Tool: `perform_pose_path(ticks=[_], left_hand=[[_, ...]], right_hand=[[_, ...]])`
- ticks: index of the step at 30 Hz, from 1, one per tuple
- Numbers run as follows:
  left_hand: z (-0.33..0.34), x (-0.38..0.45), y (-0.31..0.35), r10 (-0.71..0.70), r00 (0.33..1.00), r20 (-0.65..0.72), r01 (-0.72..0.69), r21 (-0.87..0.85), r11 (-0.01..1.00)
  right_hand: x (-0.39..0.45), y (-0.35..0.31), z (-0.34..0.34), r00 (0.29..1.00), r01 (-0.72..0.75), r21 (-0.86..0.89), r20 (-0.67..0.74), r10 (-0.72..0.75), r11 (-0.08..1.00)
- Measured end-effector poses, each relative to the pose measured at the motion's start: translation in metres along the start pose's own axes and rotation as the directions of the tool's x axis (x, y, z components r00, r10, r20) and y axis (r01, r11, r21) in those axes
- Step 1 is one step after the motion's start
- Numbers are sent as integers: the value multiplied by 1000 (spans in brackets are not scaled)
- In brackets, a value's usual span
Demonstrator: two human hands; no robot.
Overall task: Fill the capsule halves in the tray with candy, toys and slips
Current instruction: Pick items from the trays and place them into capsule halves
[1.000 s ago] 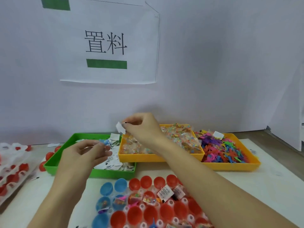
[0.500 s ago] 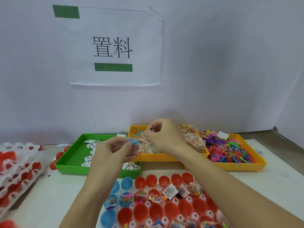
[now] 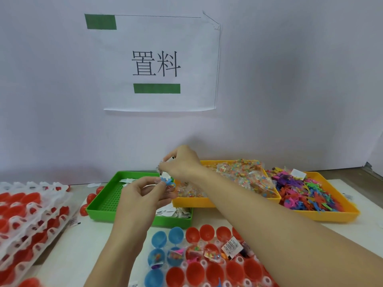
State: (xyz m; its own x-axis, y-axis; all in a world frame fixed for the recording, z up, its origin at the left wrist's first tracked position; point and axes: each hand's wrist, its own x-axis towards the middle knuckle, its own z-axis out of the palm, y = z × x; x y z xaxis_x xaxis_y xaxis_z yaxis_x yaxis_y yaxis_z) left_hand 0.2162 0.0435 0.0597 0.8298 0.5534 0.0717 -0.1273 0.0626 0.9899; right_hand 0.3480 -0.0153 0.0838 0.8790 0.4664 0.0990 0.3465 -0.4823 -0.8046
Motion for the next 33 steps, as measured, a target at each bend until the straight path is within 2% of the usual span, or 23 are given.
perform_pose_path(ticks=[3, 11, 23, 28, 33], left_hand=[[-3, 1, -1, -8, 1000, -8, 8, -1, 1000], [-11, 7, -5, -14, 999, -37, 15, 30, 999], [-11, 6, -4, 1, 999, -37, -1, 7, 1000], [-11, 8, -4, -3, 1000, -30, 3, 10, 1000], [-12, 7, -5, -3, 1000, -31, 3, 12, 1000]], right_hand=[[0, 0, 6, 999, 35, -77, 24, -33, 996], [0, 10, 1, 999, 39, -115, 34, -35, 993], [-6, 15, -8, 982, 104, 16, 157, -105, 994], [-6, 13, -9, 986, 73, 85, 146, -85, 994], [-5, 14, -7, 991, 62, 85, 114, -71, 994]])
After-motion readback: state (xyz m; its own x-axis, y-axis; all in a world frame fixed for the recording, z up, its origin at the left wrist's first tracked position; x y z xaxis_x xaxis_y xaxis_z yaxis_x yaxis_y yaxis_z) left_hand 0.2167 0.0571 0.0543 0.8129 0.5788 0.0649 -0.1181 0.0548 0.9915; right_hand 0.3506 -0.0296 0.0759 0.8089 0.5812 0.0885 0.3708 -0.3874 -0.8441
